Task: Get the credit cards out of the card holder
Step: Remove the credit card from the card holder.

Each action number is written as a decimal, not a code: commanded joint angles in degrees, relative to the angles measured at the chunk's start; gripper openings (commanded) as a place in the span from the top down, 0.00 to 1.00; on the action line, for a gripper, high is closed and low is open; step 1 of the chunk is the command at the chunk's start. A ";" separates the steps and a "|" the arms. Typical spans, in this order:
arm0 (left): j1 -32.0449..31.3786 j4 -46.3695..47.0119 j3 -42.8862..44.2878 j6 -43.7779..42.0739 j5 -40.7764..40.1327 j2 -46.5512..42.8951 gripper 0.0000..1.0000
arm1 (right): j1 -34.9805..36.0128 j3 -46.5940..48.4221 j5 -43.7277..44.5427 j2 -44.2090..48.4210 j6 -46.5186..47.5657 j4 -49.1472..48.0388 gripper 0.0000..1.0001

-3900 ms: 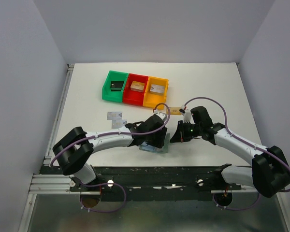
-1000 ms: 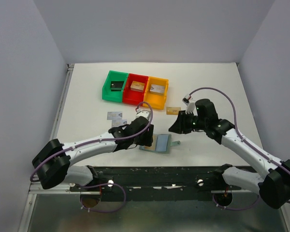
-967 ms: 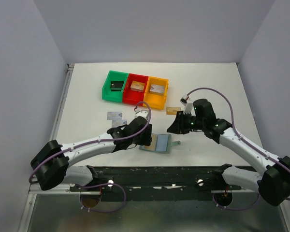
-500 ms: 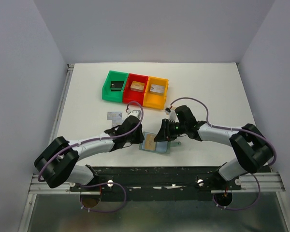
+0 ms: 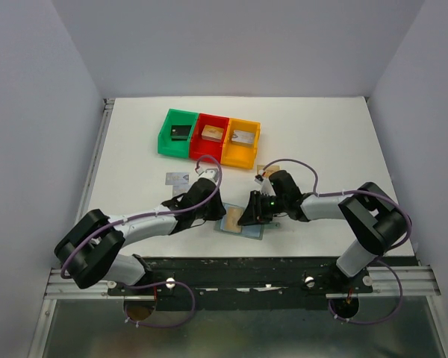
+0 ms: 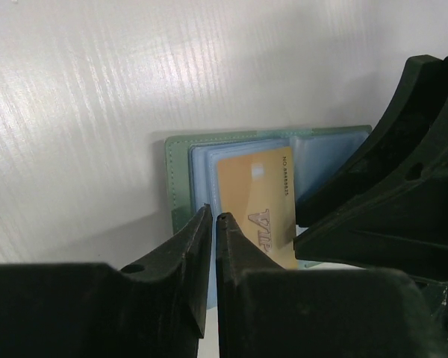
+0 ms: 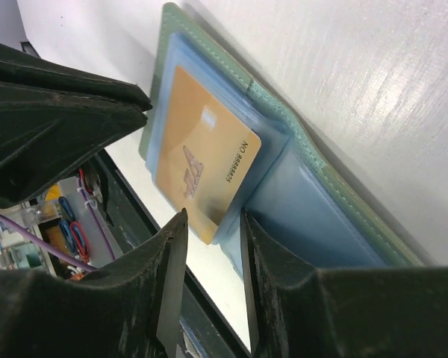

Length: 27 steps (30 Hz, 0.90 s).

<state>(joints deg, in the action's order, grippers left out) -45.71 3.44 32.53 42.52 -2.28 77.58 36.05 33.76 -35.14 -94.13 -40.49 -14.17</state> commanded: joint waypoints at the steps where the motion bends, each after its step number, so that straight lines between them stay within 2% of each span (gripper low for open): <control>1: 0.01 1.39 -0.45 -0.34 1.67 1.69 0.79 | 0.16 -1.68 -0.20 -1.59 0.24 -2.96 0.57; 11: 0.01 2.00 -1.24 -0.25 2.28 2.75 0.79 | 0.07 -0.10 1.65 0.26 1.11 0.64 0.57; 27: -0.69 1.83 -4.32 1.95 0.70 3.37 0.83 | 0.07 -0.45 2.09 1.58 -1.69 -0.50 0.57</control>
<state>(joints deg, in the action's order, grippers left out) -45.82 8.40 30.37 43.75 -1.23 81.17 36.05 33.47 -35.40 -94.02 -41.17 -15.29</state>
